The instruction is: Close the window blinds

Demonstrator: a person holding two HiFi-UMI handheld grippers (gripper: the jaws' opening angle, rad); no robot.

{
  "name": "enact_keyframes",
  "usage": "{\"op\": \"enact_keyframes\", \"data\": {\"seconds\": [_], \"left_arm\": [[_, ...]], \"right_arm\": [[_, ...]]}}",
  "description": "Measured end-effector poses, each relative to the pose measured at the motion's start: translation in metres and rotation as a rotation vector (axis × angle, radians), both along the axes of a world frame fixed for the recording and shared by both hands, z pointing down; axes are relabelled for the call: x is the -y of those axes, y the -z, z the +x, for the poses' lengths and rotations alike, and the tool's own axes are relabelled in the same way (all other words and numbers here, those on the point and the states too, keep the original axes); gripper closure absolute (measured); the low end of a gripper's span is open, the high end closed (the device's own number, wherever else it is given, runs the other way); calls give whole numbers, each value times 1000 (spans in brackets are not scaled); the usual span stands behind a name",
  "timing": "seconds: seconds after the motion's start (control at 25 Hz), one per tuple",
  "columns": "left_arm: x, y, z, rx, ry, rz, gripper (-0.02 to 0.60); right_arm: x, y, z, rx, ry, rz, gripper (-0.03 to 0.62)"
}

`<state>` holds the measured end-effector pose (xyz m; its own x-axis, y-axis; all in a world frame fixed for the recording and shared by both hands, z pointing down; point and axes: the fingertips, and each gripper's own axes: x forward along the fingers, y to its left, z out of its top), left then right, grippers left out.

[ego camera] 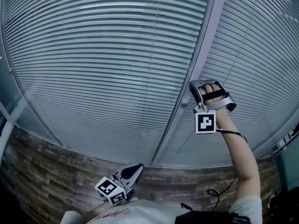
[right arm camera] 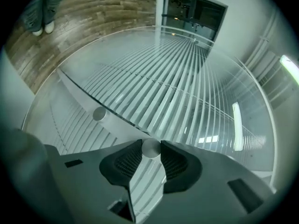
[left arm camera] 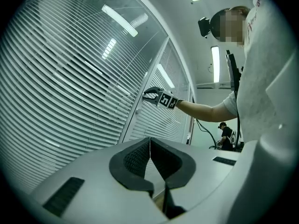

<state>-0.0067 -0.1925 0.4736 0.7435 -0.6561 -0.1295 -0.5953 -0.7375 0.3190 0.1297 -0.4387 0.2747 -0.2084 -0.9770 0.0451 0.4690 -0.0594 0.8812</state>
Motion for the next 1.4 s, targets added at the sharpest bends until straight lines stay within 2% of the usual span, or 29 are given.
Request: {"op": "enact_keyframes", "data": {"seconds": [0.12, 0.2, 0.24, 0.32, 0.36, 0.44, 0.6, 0.68, 0.76, 0.84, 1.0, 1.04, 1.12, 1.28, 1.4], "left_arm": [[-3, -1, 0, 5, -6, 8, 563], [-3, -1, 1, 4, -9, 1, 563], [-2, 0, 2, 3, -11, -2, 563], [-1, 2, 4, 1, -20, 8, 563], [-1, 3, 5, 1, -23, 13, 563], [-1, 5, 5, 3, -24, 12, 563], [7, 0, -1, -2, -2, -7, 563], [9, 2, -1, -7, 2, -9, 563], [9, 1, 1, -4, 0, -9, 563], [9, 0, -1, -1, 5, -19, 563], [9, 3, -4, -2, 18, -22, 563], [8, 2, -3, 0, 16, -19, 563], [6, 1, -1, 2, 4, -13, 563], [6, 0, 0, 3, -1, -15, 563], [6, -3, 0, 2, -7, -12, 563]], "right_arm": [[-4, 2, -6, -60, -14, 25, 462], [-3, -1, -4, -65, -24, 14, 462], [-2, -3, -3, -39, -28, 3, 462], [-1, 4, 0, 98, -25, 7, 462], [-1, 10, 3, 206, -23, 13, 462], [-3, 18, 7, 482, -15, 1, 459], [-4, 20, 14, 1166, 41, -99, 414], [-4, 21, 16, 1449, 92, -151, 412], [-7, 27, 16, 1636, 148, -175, 413], [-9, 33, 14, 1748, 179, -174, 413], [-6, 31, 16, 1936, 153, -159, 419], [-8, 30, 17, 1964, 144, -140, 449], [-10, 30, 18, 1982, 133, -95, 461], [-8, 31, 15, 1917, 124, -39, 461], [-10, 31, 10, 1772, 121, -21, 462]]}}
